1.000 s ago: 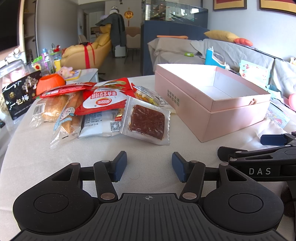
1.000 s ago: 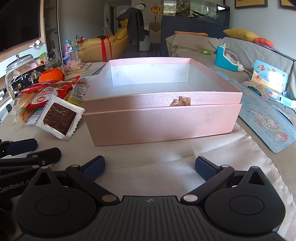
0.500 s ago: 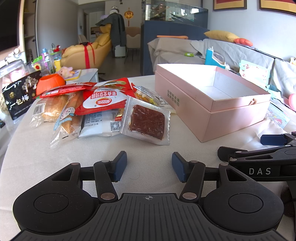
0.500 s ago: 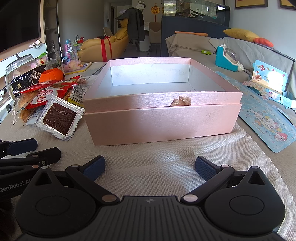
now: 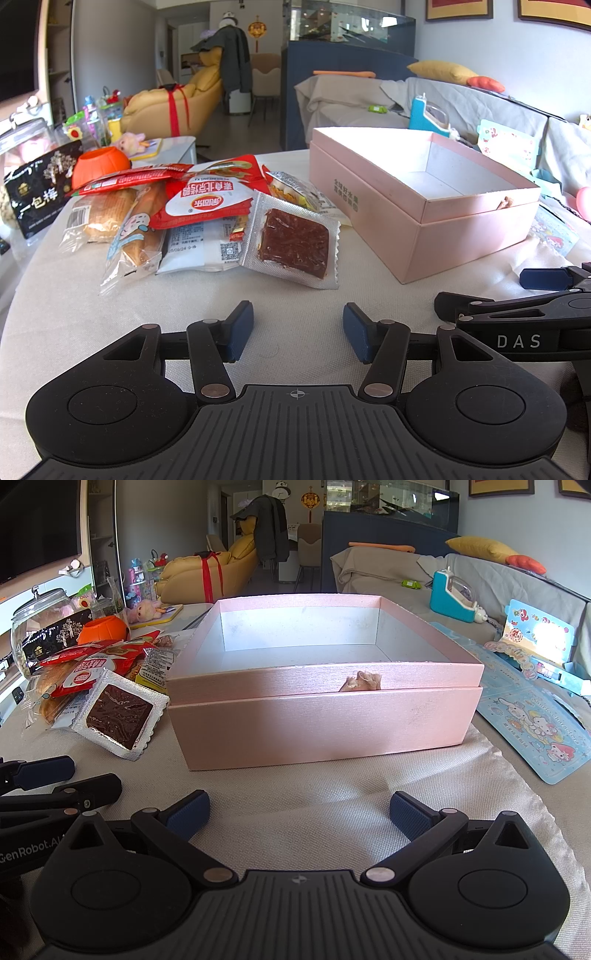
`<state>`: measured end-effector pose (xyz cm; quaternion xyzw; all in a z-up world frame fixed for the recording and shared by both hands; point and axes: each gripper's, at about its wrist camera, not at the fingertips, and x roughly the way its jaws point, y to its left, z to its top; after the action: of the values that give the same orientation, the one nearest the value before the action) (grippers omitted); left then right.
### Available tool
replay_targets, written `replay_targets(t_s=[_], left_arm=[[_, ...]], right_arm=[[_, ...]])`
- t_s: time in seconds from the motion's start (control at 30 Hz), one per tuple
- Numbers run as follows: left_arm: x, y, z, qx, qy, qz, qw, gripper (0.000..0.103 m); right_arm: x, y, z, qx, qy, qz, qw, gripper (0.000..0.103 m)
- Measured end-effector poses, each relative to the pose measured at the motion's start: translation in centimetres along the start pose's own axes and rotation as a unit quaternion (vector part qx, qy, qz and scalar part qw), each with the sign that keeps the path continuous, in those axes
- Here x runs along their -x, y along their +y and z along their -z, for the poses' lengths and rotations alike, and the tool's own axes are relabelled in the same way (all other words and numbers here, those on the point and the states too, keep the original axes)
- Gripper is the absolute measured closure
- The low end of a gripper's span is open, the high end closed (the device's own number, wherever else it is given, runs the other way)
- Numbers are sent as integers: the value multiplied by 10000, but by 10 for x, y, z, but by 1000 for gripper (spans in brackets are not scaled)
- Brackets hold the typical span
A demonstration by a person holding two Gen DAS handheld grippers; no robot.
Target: Organize snacks
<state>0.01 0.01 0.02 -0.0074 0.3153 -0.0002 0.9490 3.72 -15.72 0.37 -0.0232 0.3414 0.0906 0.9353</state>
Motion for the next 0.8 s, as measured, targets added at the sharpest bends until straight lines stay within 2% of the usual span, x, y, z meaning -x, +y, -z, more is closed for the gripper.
replay_targets(t_s=[0.7,0.8], left_arm=[[-1,0,1,-54,2,-42,10000,43],[-2,-1,2,-51,1,-40,10000,43]], right_arm=[[0,-3,1,-4,3,-10,10000,0],[-1,-5,-2,25,109,-40,9999,0]])
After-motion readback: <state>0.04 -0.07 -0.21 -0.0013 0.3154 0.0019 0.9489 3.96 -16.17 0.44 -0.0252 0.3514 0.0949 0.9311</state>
